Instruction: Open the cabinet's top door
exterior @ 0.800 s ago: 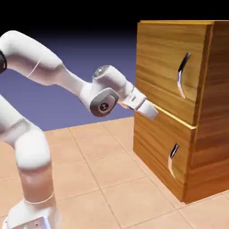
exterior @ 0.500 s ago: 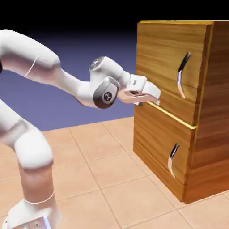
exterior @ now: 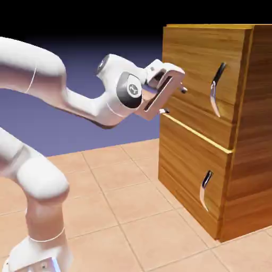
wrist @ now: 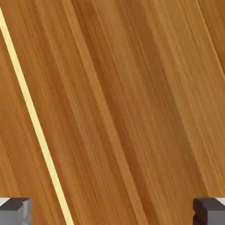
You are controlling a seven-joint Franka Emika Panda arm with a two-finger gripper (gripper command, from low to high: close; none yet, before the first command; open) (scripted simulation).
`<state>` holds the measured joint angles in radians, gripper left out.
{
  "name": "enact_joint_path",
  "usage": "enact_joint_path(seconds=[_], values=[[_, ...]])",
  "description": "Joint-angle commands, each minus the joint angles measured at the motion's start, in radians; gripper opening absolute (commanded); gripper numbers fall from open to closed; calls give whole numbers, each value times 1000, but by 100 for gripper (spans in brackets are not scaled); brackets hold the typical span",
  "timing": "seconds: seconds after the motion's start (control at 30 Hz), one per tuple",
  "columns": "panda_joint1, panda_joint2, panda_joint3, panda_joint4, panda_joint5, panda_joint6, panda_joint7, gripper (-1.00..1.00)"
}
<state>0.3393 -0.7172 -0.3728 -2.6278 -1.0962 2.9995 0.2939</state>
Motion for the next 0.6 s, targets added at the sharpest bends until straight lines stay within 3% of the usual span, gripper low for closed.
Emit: enact_joint_path(seconds=[0.0, 0.57], values=[[13, -6, -15, 7, -44, -1, -18, 0], [234, -105, -266, 130, -783, -27, -319, 0]])
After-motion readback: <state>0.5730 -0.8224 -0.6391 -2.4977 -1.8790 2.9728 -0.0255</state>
